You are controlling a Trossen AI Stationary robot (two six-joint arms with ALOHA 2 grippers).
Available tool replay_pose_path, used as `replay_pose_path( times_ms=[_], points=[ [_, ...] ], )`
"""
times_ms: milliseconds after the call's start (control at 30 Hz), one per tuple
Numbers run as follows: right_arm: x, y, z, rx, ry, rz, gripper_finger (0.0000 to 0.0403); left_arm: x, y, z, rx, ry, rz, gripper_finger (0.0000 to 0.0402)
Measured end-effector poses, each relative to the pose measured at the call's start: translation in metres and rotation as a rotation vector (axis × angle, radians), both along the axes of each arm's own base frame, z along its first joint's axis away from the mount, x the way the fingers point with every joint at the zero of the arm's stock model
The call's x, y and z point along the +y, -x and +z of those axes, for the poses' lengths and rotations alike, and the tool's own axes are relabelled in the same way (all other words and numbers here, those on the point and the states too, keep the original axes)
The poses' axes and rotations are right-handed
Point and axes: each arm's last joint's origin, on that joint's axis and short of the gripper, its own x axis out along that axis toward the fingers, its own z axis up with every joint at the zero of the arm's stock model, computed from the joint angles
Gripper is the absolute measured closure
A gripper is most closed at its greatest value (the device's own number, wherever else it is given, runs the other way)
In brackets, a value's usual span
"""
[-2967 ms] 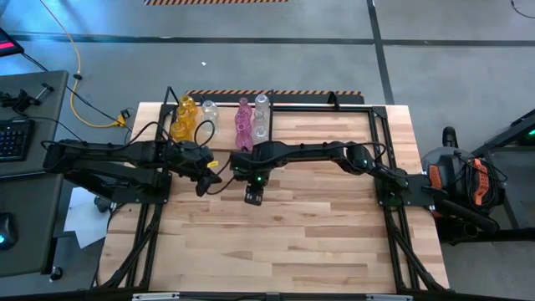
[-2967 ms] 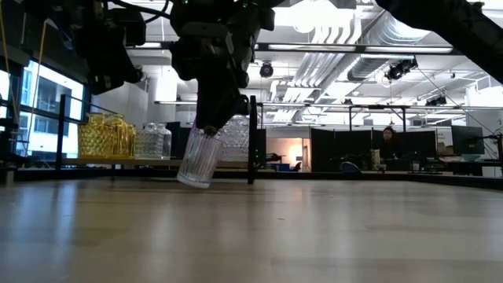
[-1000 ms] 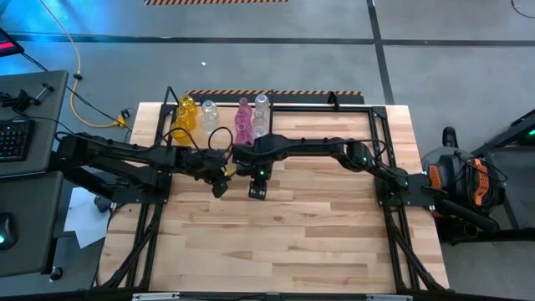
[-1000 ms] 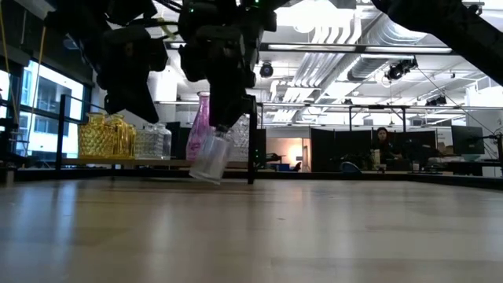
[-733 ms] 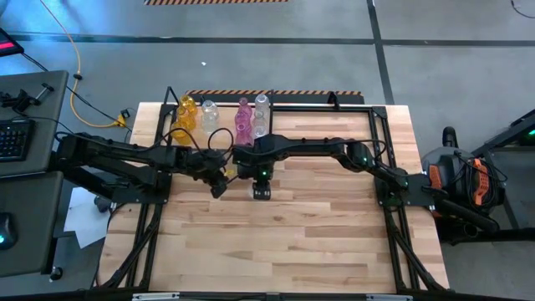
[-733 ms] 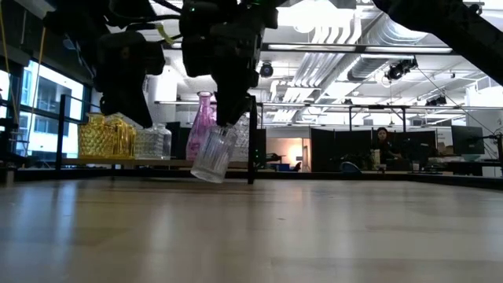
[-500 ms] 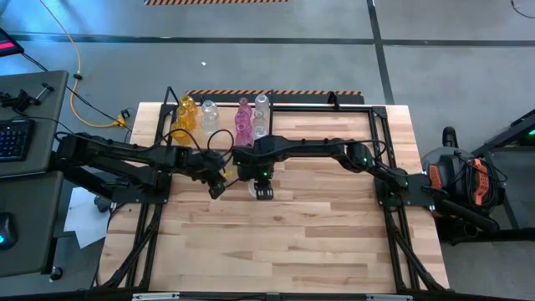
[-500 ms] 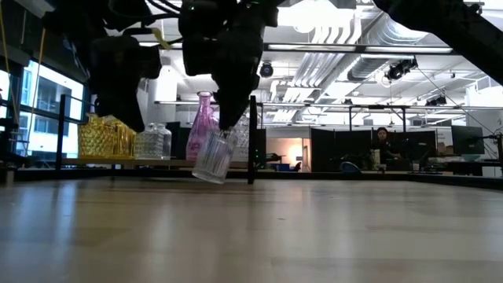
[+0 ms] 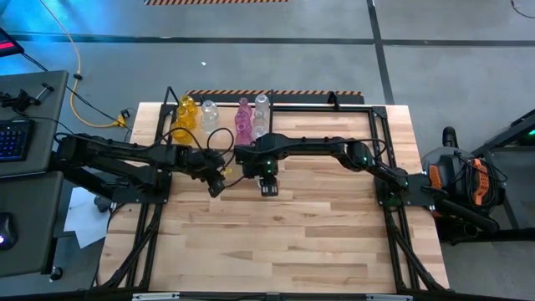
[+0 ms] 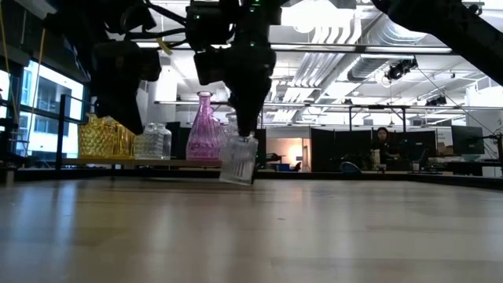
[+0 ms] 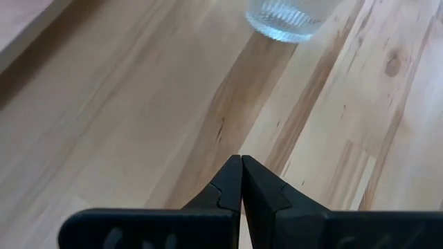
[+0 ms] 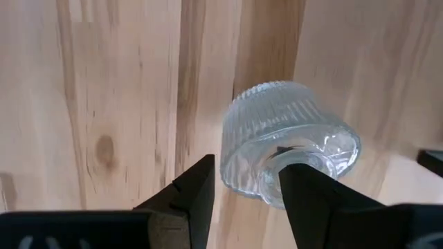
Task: Sort vases onto shelf
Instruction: Put the transparent vase on the shelf aligned with the left transparent vases
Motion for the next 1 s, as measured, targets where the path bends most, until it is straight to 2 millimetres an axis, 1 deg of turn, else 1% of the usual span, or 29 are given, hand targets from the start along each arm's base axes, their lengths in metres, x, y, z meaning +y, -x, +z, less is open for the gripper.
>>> replay_pose_path(
  times_ms=[200,367,533,633,767,867,1000],
  points=[
    [0.000,0.003,0.002,0.023,0.013,0.051,0.0263,0.005,0.000,0.000,-0.001,0.004,-0.003,0.0401],
    [0.010,0.002,0.003,0.005,0.034,0.152,0.0263,0.009,0.001,0.000,-0.002,0.011,0.004,0.0402],
    [0.011,0.002,0.003,-0.004,-0.011,0.156,0.0261,0.010,0.001,0.000,-0.003,0.020,0.005,0.0402],
    [0.011,0.001,0.003,-0.015,-0.039,0.150,0.0249,0.010,0.001,0.000,-0.003,0.018,0.002,0.0401],
    [0.011,0.001,0.003,-0.015,-0.047,0.149,0.0219,0.010,0.000,0.000,-0.008,0.019,0.005,0.0402],
    [0.013,0.001,0.005,-0.001,0.011,0.128,0.0200,0.011,0.000,0.001,-0.011,0.019,0.005,0.0401],
    [0.021,-0.001,0.016,-0.038,0.081,0.150,0.0195,0.011,0.000,0.001,-0.012,0.019,0.005,0.0402]
  ],
)
